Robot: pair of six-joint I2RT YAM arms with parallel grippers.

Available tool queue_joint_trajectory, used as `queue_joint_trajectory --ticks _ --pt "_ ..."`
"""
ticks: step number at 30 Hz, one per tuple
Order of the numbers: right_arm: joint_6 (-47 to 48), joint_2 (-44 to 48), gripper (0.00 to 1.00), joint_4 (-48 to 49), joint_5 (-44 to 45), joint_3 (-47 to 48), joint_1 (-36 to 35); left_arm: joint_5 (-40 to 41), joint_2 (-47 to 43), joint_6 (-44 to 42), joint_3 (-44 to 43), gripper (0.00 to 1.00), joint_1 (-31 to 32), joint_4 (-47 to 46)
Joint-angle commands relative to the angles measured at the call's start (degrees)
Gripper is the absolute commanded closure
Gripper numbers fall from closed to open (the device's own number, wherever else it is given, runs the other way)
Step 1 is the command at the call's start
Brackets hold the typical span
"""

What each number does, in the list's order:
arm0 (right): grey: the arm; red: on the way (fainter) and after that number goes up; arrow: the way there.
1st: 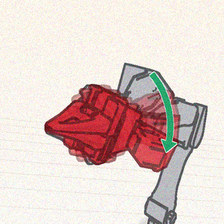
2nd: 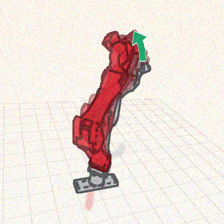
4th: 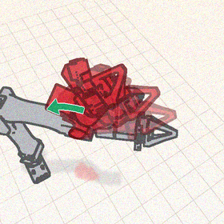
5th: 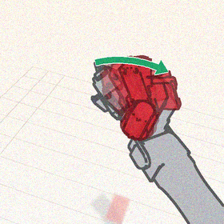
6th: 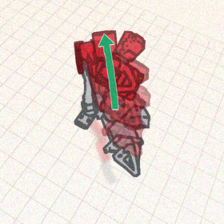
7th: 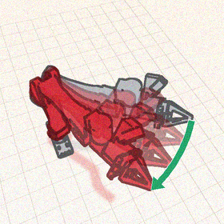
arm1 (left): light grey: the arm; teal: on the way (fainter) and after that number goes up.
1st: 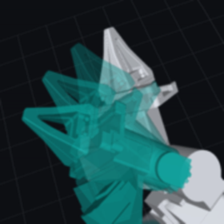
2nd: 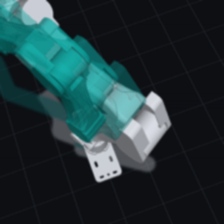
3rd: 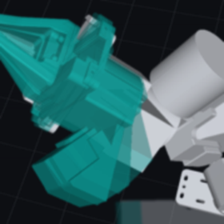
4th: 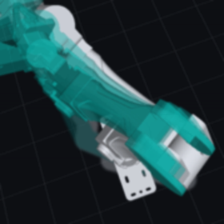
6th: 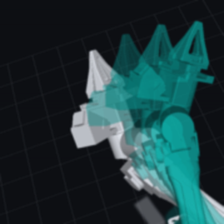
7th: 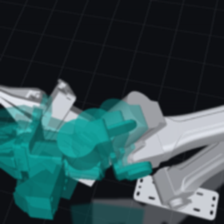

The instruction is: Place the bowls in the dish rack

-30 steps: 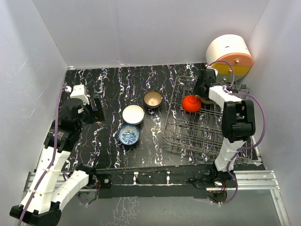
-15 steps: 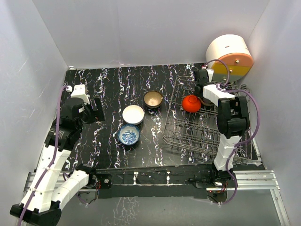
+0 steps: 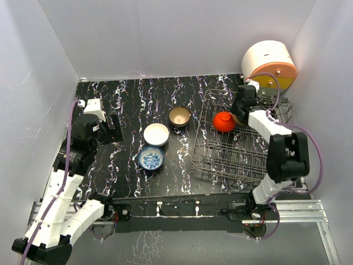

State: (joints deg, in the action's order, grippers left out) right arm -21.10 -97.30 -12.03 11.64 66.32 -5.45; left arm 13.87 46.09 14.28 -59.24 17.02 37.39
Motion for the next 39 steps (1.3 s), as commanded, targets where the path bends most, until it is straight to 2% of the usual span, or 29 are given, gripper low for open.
queue_joint_trajectory --ticks 1,7,10,14,19,23,34,39 --pt "-6.88 10.81 0.92 16.96 -10.55 -5.52 2.3 0.56 -0.69 -0.9 -0.33 0.03 0.21 0.47" --pt "-19.39 13.88 0.92 31.78 -27.63 -16.05 12.37 0.6 -0.71 -1.01 -1.01 0.03 0.23 0.63" --pt "-25.78 13.06 0.92 44.27 -35.43 -21.5 16.49 0.32 -0.55 -0.93 -1.32 0.03 0.21 0.49" --pt "-33.5 11.35 0.92 58.39 -41.28 -26.98 20.24 -0.04 0.03 -0.86 -1.76 0.03 0.27 0.31" --pt "-40.72 6.28 0.92 69.63 -47.54 -28.97 22.98 -0.25 0.29 -0.67 -2.53 0.03 0.27 0.52" --pt "-46.23 0.94 0.92 77.87 -49.47 -30.37 23.96 -0.25 0.2 -0.27 -2.63 0.03 0.25 0.82" --pt "-60.74 -16.57 0.92 104.27 -47.27 -30.04 24.83 0.33 0.4 -0.23 -3.57 0.03 0.22 1.81" --pt "-62.59 -20.35 0.91 107.2 -46.3 -30.08 25.33 0.61 0.55 -0.22 -4.37 0.03 0.27 2.54"
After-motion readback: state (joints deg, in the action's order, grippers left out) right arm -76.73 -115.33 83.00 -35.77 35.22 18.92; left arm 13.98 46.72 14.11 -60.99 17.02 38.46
